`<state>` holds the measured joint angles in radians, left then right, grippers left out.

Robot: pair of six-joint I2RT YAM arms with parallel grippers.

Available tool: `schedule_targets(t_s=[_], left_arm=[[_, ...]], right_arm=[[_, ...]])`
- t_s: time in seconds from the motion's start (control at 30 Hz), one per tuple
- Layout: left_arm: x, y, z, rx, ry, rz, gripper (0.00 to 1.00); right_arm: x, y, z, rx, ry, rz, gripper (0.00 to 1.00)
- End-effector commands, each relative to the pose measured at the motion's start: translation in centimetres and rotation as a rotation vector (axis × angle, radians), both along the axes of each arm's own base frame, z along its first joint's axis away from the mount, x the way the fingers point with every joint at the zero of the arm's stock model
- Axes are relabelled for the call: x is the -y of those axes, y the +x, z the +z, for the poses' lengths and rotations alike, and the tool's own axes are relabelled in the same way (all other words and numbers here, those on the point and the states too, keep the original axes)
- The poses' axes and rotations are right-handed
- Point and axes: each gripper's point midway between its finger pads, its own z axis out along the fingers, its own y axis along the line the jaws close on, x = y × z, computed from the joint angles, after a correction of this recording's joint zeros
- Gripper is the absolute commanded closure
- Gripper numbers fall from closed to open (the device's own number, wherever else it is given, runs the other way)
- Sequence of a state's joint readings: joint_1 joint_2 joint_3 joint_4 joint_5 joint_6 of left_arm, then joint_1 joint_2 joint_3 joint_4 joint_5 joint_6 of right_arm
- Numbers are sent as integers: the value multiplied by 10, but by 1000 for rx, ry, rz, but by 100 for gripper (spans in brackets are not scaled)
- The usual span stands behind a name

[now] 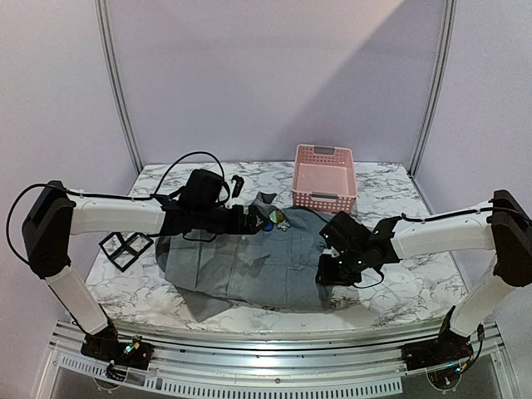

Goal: Remove the brooch from the garment

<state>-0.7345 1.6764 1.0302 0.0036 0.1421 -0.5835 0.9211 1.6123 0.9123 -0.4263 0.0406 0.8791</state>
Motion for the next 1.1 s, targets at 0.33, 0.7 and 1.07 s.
schedule_targets(t_s=[0.33,0.7,1.07], left_arm=[[23,14,16,27,-130,-26,1],[29,29,-1,-9,-206,1,1],[20,43,-34,-17,-162,66,2]], right_arm=[[-3,-15,-8,-52,3,-7,94],[4,-42,-9,-103,22,12,100],[6,-81,-12,-175,46,43,100]])
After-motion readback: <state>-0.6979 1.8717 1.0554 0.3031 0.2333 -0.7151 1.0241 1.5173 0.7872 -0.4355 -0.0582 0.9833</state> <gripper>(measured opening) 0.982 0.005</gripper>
